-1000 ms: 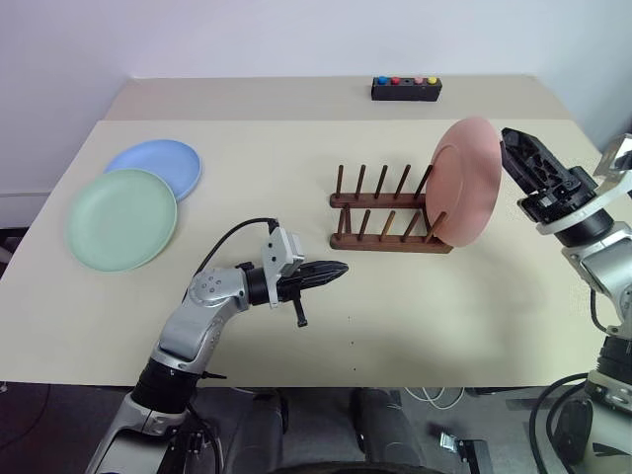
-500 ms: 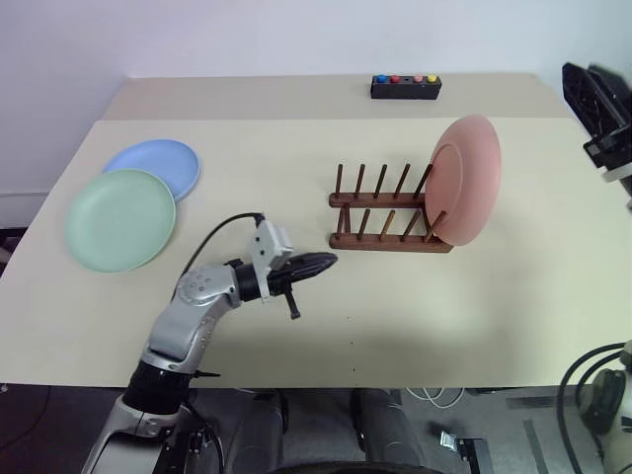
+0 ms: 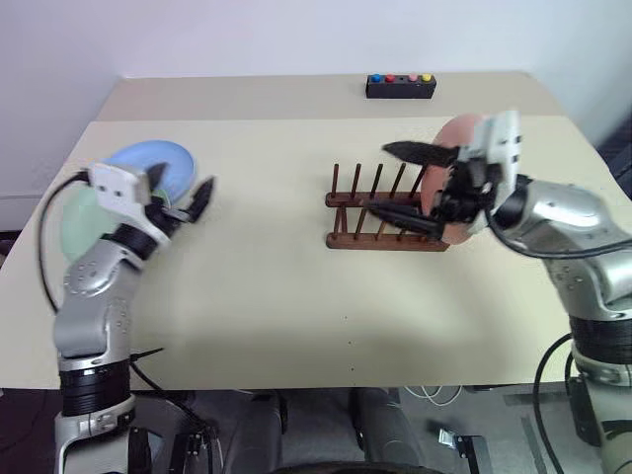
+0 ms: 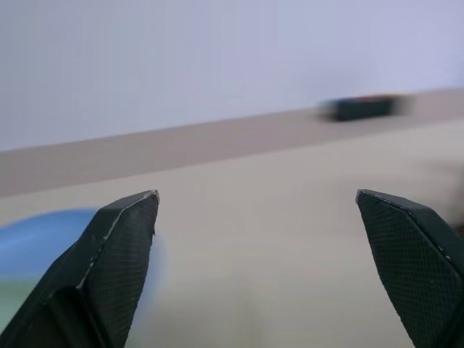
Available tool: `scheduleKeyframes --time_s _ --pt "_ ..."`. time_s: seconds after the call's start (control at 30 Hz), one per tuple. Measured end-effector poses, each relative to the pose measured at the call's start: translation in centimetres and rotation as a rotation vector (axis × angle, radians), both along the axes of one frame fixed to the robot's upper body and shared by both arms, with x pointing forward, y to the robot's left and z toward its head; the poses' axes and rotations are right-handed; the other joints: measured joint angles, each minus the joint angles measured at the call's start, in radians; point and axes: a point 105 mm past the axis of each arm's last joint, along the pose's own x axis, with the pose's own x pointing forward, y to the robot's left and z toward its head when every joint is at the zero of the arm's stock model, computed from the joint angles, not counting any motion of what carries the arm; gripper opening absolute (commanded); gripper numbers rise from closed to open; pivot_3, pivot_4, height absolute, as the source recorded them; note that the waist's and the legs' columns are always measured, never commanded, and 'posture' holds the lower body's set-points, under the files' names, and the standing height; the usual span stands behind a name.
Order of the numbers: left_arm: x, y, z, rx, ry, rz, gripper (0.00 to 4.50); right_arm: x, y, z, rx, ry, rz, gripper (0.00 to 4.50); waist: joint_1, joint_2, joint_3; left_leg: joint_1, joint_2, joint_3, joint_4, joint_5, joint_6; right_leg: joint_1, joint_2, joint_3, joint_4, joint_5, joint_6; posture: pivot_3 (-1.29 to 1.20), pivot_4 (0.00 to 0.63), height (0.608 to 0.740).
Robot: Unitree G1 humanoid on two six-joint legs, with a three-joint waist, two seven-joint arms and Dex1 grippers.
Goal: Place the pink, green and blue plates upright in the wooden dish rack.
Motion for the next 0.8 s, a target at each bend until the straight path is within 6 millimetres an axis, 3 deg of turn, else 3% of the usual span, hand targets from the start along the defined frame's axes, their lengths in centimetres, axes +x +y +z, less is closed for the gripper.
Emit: scheduleKeyframes --time_s 0.1,0.2,0.27,0.33,0.57,0.8 --pt "-0.1 3.2 -0.3 -0.050 0.017 0.166 4.48 0.0 0.6 -0.4 -0.016 -0.016 0.022 4.50 0.003 -0.001 0.000 0.000 0.000 0.000 0.000 0.000 0.000 0.000 0.000 0.000 0.000 0.000 0.000 0.00 0.150 0.730" --pt "-0.9 7.9 -1.1 -0.156 0.057 0.398 4.48 0.2 0.8 -1.0 -0.015 -0.003 0.036 4.50 -0.001 -0.003 0.000 0.000 0.000 -0.001 0.000 0.000 0.000 0.000 0.000 -0.001 0.001 0.000 0.000 0.00 0.150 0.730" --pt "-2.0 11.1 -2.2 -0.227 0.105 0.556 4.48 0.4 0.9 -1.3 -0.017 0.002 0.038 4.50 -0.006 -0.003 0.000 0.000 0.000 -0.001 0.000 0.000 0.000 0.000 0.000 -0.001 0.001 0.000 0.000 0.00 0.150 0.730" --pt "-2.8 12.6 -3.4 -0.261 0.150 0.641 4.48 0.6 0.8 -1.5 -0.018 0.009 0.034 4.50 -0.006 -0.004 0.001 0.000 0.000 -0.001 -0.001 0.000 0.000 0.000 0.000 -0.001 0.001 0.000 0.000 0.00 0.150 0.730" --pt "-4.2 14.9 -6.7 -0.437 0.258 0.764 4.48 0.7 1.1 -1.7 -0.016 0.004 0.032 4.50 0.000 -0.007 0.000 0.000 0.000 -0.002 0.000 0.000 -0.001 0.000 0.000 -0.002 0.001 0.000 0.000 0.00 0.150 0.730" --pt "-3.2 13.3 -9.9 -0.648 0.363 0.692 4.48 0.7 1.1 -1.8 -0.015 0.006 0.025 4.50 0.000 -0.009 -0.001 0.000 0.000 -0.002 0.000 0.000 -0.001 0.000 0.000 -0.002 0.001 0.001 -0.001 0.00 0.150 0.730"
